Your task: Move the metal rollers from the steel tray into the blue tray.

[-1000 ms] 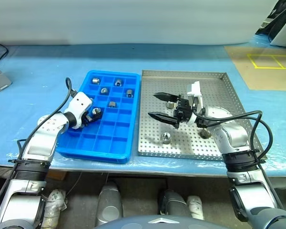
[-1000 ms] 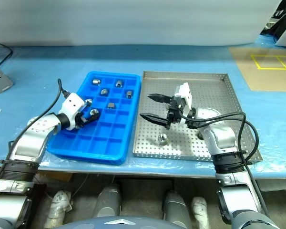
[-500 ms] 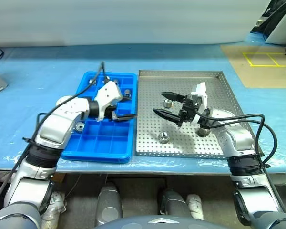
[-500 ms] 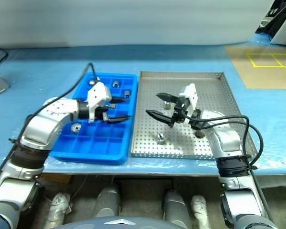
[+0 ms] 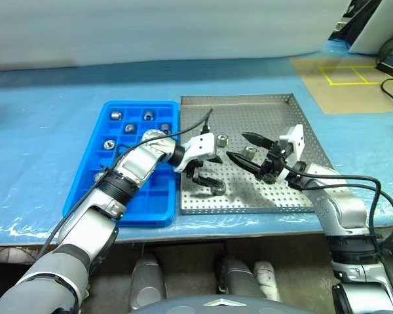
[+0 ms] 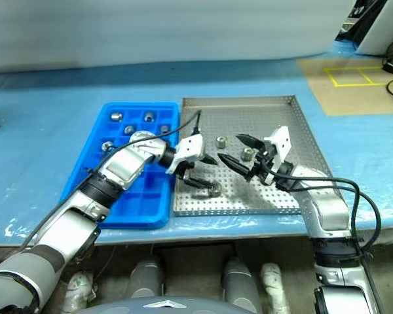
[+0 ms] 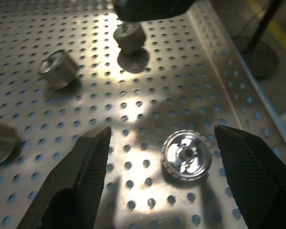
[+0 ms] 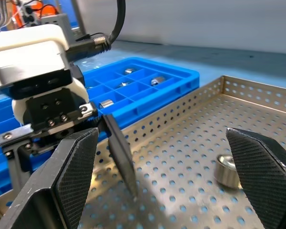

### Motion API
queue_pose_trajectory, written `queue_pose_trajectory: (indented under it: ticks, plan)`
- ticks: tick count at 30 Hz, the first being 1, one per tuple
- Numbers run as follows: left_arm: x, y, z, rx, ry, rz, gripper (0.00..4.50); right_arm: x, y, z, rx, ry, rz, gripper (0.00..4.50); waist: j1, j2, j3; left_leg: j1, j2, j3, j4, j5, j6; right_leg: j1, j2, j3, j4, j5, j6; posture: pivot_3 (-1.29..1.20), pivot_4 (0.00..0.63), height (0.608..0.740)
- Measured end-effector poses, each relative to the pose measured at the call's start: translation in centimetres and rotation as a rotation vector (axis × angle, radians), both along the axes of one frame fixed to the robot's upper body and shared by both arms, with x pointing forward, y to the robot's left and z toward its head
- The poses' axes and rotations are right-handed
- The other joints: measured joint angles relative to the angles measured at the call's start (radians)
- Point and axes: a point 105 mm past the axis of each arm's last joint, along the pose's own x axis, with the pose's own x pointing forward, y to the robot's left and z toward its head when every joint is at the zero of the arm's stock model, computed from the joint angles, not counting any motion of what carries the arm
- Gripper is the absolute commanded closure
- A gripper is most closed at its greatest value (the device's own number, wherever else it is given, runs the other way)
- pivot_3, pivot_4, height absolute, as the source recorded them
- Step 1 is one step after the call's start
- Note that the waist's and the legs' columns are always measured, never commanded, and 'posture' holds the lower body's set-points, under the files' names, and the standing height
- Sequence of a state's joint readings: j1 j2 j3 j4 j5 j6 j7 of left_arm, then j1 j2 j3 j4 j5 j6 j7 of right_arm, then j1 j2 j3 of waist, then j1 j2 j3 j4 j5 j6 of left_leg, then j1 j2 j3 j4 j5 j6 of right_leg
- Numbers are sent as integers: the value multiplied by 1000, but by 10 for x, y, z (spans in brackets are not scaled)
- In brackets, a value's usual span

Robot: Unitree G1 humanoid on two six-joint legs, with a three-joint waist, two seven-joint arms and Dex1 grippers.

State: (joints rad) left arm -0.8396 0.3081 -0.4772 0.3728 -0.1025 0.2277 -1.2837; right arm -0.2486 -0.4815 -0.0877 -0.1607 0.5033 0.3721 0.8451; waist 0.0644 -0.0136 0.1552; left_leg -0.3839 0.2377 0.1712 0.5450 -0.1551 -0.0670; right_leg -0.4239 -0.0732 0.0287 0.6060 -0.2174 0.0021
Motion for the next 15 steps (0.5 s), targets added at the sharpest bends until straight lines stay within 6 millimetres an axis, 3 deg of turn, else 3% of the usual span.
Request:
queue_pose_trajectory:
  ticks: [6, 15]
  plan:
    - [4, 4, -13, 85, -29, -53, 825, -11, -7, 1, -11, -7, -47, 0, -21, 0, 0, 1, 0, 0, 2, 0, 1, 3, -1, 0, -1, -2, -3, -256, 150, 740]
    - [7, -14, -32, 108, -42, -71, 825, -20, -10, -1, -16, 1, -79, 0, -24, 0, 0, 2, -1, 1, 5, -2, 4, 4, -2, 1, -1, -2, -3, -277, 150, 740]
